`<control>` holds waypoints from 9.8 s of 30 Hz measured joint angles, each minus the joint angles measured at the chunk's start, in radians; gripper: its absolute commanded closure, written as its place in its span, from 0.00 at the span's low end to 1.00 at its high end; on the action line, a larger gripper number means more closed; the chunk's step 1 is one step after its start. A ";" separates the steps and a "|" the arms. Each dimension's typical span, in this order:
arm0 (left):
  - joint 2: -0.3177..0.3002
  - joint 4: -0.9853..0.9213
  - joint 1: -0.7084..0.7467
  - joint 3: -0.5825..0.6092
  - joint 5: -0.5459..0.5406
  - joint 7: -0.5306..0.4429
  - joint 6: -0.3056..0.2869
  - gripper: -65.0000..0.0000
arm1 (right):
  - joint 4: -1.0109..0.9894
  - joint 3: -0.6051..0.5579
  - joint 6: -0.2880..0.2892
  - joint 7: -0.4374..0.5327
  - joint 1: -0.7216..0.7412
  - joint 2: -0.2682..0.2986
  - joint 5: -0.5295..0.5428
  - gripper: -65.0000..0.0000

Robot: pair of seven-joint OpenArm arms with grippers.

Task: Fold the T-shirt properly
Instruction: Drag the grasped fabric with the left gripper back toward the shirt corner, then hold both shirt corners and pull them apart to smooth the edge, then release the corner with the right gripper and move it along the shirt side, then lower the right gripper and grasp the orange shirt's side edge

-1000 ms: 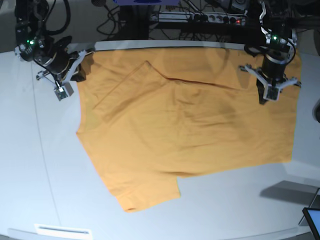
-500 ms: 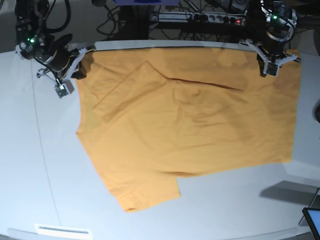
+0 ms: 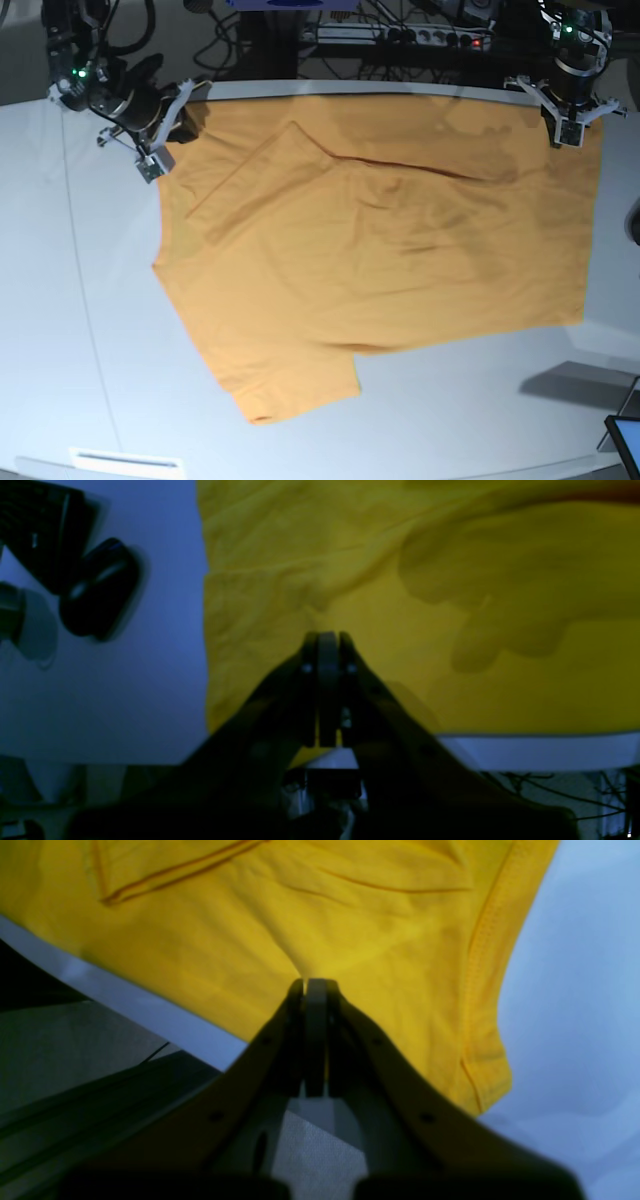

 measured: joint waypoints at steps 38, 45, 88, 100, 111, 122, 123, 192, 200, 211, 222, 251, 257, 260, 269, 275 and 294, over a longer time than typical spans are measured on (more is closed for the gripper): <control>-0.078 -0.209 -0.153 -0.099 -0.004 -0.070 0.000 1.00 | 0.000 0.007 0.000 -0.055 0.114 0.008 -0.003 1.00; -0.074 -0.214 -0.148 -0.099 -0.004 -0.054 0.000 1.00 | 0.000 0.004 0.000 -0.129 0.137 0.000 -0.004 1.00; -0.092 -0.558 -0.182 -0.012 0.143 -0.372 0.053 1.00 | -0.214 -0.031 0.024 0.121 0.069 -0.034 0.085 1.00; -0.116 -0.558 -0.156 -0.011 0.143 -0.372 0.045 1.00 | -0.187 -0.014 0.029 0.093 0.048 -0.030 0.079 1.00; -0.141 -0.559 -0.154 -0.008 0.144 -0.357 0.032 1.00 | -0.165 -0.012 0.026 0.101 0.014 -0.026 0.068 1.00; -0.142 -0.559 -0.153 -0.008 0.146 -0.357 0.032 1.00 | -0.162 -0.012 0.026 0.108 0.005 -0.025 0.068 1.00; -0.141 -0.559 -0.153 -0.008 0.146 -0.357 0.032 1.00 | -0.156 -0.012 0.024 0.106 0.000 -0.025 0.067 1.00; -0.201 -0.309 -0.299 -0.212 -0.095 0.064 -0.004 0.41 | -0.018 0.064 0.064 -0.244 0.342 0.058 0.008 0.70; -0.197 -0.353 -0.387 -0.211 0.022 0.062 -0.003 0.41 | -0.098 0.066 0.174 -0.248 0.452 0.056 -0.002 0.70; -0.208 -0.389 -0.431 -0.169 0.067 0.064 -0.002 0.41 | -0.292 0.069 0.179 -0.240 0.607 0.024 0.000 0.70; -0.206 -0.451 -0.540 -0.138 0.066 0.108 -0.001 0.41 | -0.410 0.066 0.284 -0.239 0.730 -0.013 0.004 0.70; -0.209 -0.517 -0.703 -0.136 0.074 0.143 -0.001 0.41 | -1.007 -0.225 0.290 0.069 1.048 -0.033 -0.013 0.70; -0.211 -0.517 -0.703 -0.125 0.076 0.143 0.000 0.41 | -1.155 -0.275 0.290 0.126 1.135 -0.031 -0.011 0.70; -0.226 -0.518 -0.703 -0.053 0.079 0.143 -0.002 0.41 | -1.226 -0.324 0.290 0.157 1.166 -0.029 -0.012 0.70; -0.237 -0.605 -0.778 -0.007 0.077 0.145 0.000 0.41 | -1.314 -0.349 0.290 0.203 1.187 -0.031 -0.014 0.70; -0.238 -0.608 -0.773 -0.007 0.076 0.143 0.000 0.41 | -1.315 -0.349 0.290 0.209 1.220 -0.033 -0.014 0.70; -0.254 -0.620 -0.737 -0.006 0.078 0.077 0.000 0.41 | -1.526 -0.346 0.290 0.319 1.266 -0.145 -0.175 0.70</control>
